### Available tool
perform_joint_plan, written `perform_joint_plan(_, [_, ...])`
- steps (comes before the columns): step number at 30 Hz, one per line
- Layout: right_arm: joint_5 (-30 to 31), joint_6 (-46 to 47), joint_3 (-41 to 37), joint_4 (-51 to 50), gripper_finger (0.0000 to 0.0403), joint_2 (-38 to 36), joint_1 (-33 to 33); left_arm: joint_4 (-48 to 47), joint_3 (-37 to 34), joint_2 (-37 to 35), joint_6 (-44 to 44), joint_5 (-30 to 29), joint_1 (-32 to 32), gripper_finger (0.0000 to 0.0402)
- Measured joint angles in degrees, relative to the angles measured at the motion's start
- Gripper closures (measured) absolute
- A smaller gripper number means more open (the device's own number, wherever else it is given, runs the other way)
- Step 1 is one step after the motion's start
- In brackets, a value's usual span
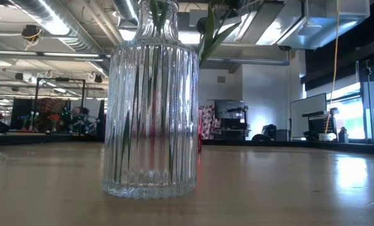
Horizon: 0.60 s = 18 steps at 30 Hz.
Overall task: Sort flowers into vase by color
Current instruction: Put the red tulip into the transparent vase
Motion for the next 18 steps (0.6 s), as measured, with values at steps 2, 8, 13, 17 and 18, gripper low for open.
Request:
perform_joint_plan(2, [0.00,0.00,0.00,0.03,0.0171,0.00,0.00,5.53,0.00,0.88,5.20,-0.35,0.12,0.0399])
perform_joint_plan(8, [-0.02,-0.02,0.00,0.05,0.0171,0.00,0.00,23.98,0.00,5.52,17.21,1.01,2.28,0.0396])
perform_joint_plan(13, [-0.02,0.07,0.00,0.09,0.0171,0.00,0.00,25.52,0.00,8.61,20.64,2.36,3.47,0.0394])
perform_joint_plan(17, [-0.04,0.11,0.00,0.09,0.0171,0.00,0.00,26.42,0.00,10.78,21.05,2.61,5.79,0.0393])
perform_joint_plan(18, [-0.04,0.11,0.00,0.09,0.0171,0.00,0.00,26.39,0.00,11.32,21.12,2.65,6.38,0.0393])
